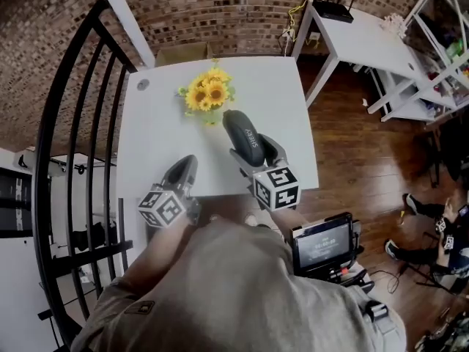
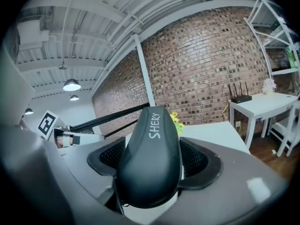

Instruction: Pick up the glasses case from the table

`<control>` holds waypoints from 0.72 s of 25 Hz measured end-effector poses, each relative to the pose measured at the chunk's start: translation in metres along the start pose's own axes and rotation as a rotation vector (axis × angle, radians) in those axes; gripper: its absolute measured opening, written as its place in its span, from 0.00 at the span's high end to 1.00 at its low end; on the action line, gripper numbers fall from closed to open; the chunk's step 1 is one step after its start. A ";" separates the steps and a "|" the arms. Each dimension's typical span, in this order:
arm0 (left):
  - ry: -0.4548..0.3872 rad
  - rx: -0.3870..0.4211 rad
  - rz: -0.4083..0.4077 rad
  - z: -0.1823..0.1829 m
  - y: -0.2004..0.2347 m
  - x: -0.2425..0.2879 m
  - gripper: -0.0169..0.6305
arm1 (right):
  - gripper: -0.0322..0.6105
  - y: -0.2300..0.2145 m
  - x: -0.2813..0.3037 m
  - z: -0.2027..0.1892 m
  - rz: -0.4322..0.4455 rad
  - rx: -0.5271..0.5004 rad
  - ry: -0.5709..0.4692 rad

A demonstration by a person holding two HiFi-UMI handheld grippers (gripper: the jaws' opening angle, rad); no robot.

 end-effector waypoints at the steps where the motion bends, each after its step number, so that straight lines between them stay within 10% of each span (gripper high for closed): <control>1: 0.005 0.002 -0.007 0.002 0.000 0.001 0.97 | 0.39 0.000 -0.001 0.001 -0.006 0.012 -0.005; 18: 0.051 0.006 -0.081 0.009 -0.003 0.005 0.97 | 0.38 0.008 -0.014 0.004 -0.055 0.107 -0.052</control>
Point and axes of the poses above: the fingertips, and each gripper's own axes: x forward along the fingers, y to its left, z out of its top, the point moved 3 cm from there along -x, backward along the fingers, and after that the axes turned 2 degrees about -y, right-handed, at the moved point
